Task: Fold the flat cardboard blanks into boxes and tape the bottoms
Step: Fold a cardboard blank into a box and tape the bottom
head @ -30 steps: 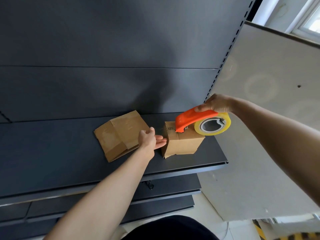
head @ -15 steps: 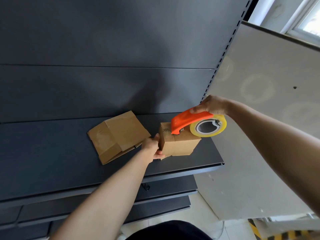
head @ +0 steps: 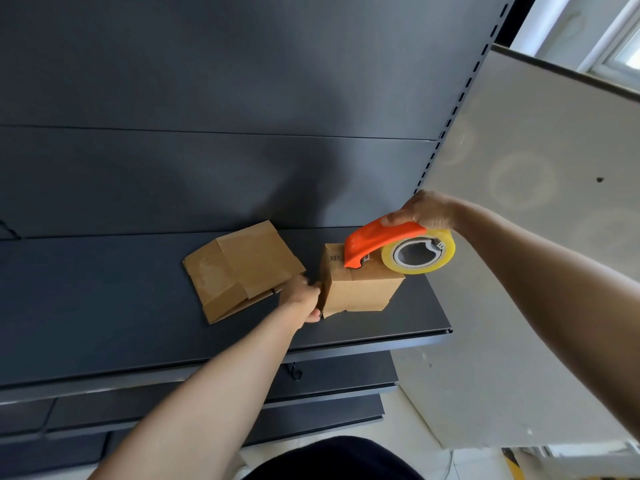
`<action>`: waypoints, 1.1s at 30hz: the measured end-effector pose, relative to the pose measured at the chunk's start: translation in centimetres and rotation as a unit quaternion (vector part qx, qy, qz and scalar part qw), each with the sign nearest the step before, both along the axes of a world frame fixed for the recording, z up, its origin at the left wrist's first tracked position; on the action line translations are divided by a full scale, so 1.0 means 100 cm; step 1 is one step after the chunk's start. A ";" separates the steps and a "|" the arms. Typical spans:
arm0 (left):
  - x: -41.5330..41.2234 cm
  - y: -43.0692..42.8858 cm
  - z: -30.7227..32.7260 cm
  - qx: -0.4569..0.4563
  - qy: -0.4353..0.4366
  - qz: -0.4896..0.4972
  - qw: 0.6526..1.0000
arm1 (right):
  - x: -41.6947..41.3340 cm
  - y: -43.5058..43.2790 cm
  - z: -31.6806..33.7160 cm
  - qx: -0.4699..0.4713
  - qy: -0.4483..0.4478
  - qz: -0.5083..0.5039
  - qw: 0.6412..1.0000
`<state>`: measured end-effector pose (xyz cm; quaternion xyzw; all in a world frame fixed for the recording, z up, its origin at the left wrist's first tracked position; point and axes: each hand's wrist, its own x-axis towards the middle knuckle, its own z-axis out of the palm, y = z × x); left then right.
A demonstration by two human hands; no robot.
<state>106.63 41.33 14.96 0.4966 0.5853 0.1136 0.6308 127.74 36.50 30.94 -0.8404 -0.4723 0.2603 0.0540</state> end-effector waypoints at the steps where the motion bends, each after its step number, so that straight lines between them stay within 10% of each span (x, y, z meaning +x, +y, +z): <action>1: 0.002 0.001 0.002 0.044 -0.020 0.009 0.999 | 0.000 0.000 0.000 -0.003 -0.001 0.001 1.000; 5: 0.013 -0.001 0.030 0.203 -0.136 -0.095 0.965 | 0.003 0.000 0.000 -0.008 -0.006 0.008 1.000; 10: 0.020 0.008 0.032 0.242 -0.053 -0.305 0.920 | 0.008 -0.001 0.000 -0.006 0.007 0.003 1.000; 33: 0.026 0.019 0.038 0.226 0.020 -0.371 0.900 | 0.103 -0.077 0.027 -0.021 -0.011 -0.010 1.000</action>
